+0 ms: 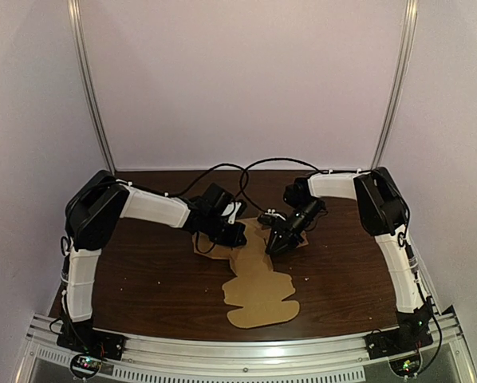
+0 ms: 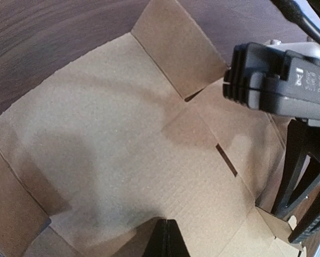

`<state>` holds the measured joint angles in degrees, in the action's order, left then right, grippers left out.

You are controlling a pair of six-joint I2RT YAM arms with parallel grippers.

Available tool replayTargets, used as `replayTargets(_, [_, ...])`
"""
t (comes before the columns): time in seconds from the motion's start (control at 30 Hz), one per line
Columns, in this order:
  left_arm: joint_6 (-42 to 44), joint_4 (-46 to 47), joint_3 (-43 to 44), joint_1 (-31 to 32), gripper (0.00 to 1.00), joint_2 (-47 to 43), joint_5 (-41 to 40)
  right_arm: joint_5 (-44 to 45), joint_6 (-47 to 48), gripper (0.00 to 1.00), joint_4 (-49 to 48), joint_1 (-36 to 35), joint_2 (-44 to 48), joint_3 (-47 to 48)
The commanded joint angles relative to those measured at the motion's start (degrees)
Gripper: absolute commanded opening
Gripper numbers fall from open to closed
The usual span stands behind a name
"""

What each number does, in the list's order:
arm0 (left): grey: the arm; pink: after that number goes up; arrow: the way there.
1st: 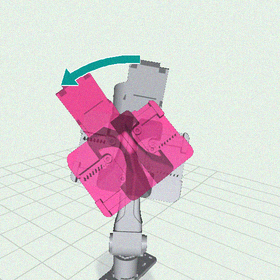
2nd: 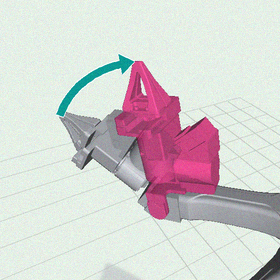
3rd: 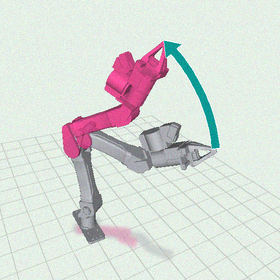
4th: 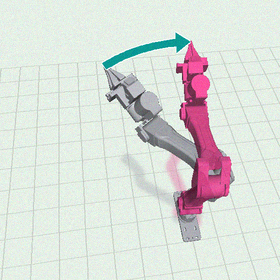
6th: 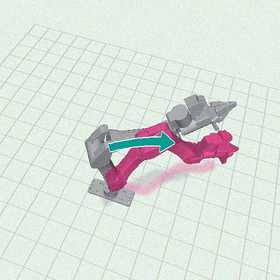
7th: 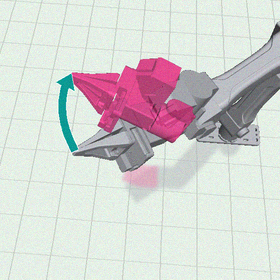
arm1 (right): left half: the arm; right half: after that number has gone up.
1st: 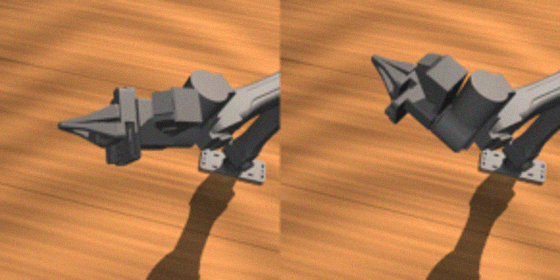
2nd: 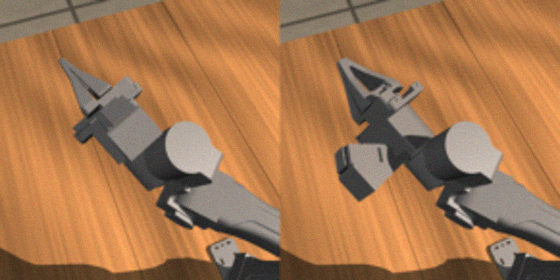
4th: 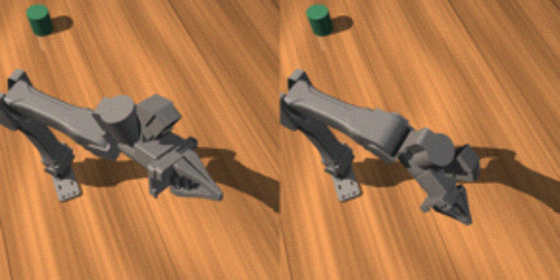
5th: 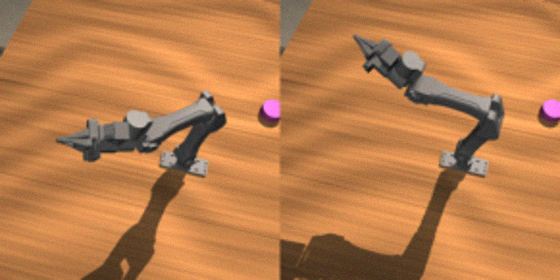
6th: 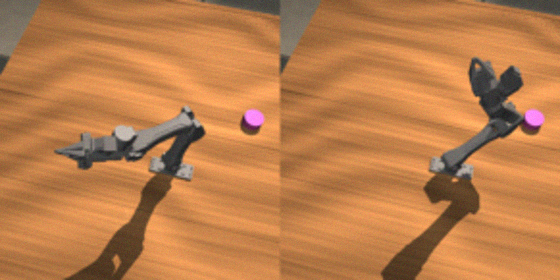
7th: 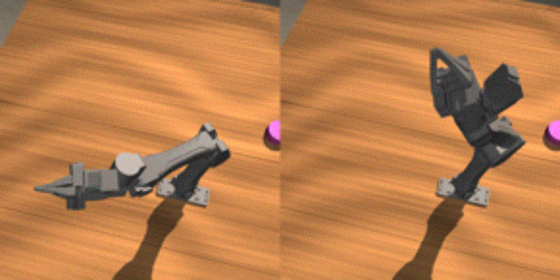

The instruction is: Fold the paper box

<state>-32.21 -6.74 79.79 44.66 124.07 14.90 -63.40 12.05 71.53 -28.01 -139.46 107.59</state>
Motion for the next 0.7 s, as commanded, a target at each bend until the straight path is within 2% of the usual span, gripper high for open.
replayTargets(0.0, [-0.8, -3.3, -2.8, 0.0, 0.00, 3.7, -0.2, -1.4, -0.6, 0.28, -4.3, -1.0, -1.4, -1.1])
replayTargets(0.5, [-0.8, -3.0, -2.9, 0.0, 0.00, 4.0, 0.6, -2.8, 1.3, 0.30, -4.9, -3.8, 1.9, -2.6])
replayTargets(0.67, [-0.9, -2.6, -3.5, 0.0, 0.00, 3.8, 0.6, -2.1, 1.4, 0.26, -5.1, -4.1, 4.0, -4.8])
